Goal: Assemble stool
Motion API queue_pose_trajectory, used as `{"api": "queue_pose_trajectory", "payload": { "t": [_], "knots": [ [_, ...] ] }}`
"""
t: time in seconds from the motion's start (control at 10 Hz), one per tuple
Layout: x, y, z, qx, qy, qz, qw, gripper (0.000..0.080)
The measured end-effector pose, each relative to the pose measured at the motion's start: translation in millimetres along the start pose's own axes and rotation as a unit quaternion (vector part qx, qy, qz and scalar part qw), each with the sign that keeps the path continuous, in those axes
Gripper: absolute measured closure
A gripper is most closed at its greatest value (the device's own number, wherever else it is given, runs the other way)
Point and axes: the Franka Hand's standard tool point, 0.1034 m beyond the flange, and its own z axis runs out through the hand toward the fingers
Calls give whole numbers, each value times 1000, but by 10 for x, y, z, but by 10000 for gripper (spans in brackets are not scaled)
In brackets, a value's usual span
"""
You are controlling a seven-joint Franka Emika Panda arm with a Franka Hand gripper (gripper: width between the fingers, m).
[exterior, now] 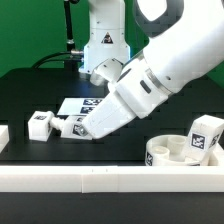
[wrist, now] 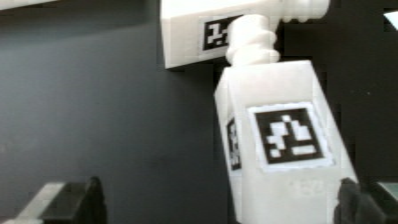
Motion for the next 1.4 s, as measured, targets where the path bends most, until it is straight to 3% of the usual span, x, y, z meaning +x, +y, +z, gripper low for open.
{"api": "queue_pose_trajectory", "payload": {
  "t": [0.3, 0.7, 1.1, 1.4],
  "knots": [
    [-24, -113, -37, 3, 3, 9, 1000, 151],
    [-36, -110, -15, 5, 3, 10, 1000, 151],
    [50, -277, 191, 7, 14, 1, 1000, 151],
    [63, -294, 283, 8, 21, 0, 1000, 151]
  ]
}}
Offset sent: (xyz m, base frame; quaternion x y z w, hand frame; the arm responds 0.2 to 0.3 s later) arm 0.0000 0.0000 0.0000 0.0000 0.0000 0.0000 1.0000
